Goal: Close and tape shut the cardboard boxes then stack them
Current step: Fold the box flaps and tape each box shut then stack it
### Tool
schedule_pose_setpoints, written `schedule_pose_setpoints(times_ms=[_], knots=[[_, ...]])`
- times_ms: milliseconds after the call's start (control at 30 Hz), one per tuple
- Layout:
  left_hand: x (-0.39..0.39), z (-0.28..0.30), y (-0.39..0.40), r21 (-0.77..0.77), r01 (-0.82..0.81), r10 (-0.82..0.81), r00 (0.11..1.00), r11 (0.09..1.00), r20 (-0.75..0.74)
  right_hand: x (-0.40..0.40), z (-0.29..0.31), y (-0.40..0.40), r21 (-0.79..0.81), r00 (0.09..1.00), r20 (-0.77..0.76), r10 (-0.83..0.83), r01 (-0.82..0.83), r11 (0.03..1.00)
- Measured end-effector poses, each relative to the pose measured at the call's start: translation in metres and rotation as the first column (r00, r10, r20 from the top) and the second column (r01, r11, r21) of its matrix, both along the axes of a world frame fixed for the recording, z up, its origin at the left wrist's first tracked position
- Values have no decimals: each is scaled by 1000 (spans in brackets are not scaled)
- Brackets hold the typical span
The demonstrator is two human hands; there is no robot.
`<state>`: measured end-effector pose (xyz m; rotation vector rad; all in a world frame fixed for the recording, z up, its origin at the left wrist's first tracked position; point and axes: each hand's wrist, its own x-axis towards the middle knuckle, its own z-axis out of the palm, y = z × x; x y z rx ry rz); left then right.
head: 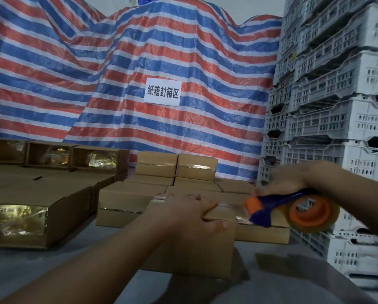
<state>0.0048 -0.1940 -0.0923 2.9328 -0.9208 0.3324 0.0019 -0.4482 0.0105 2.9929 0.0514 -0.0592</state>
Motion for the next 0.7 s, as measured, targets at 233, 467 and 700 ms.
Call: schedule_pose_setpoints(times_ms=[233, 467, 700], knots=[[-5, 2, -1, 26, -31, 31, 999, 999, -10, -9, -1, 53, -429, 998, 61, -10, 36, 902], [-6, 0, 1, 10, -38, 38, 999, 999, 8, -6, -54, 32, -672, 995, 86, 59, 14, 740], [-1, -5, 2, -6, -28, 28, 999, 1000, 37, -9, -105, -17, -419, 923, 357, 141, 23, 908]])
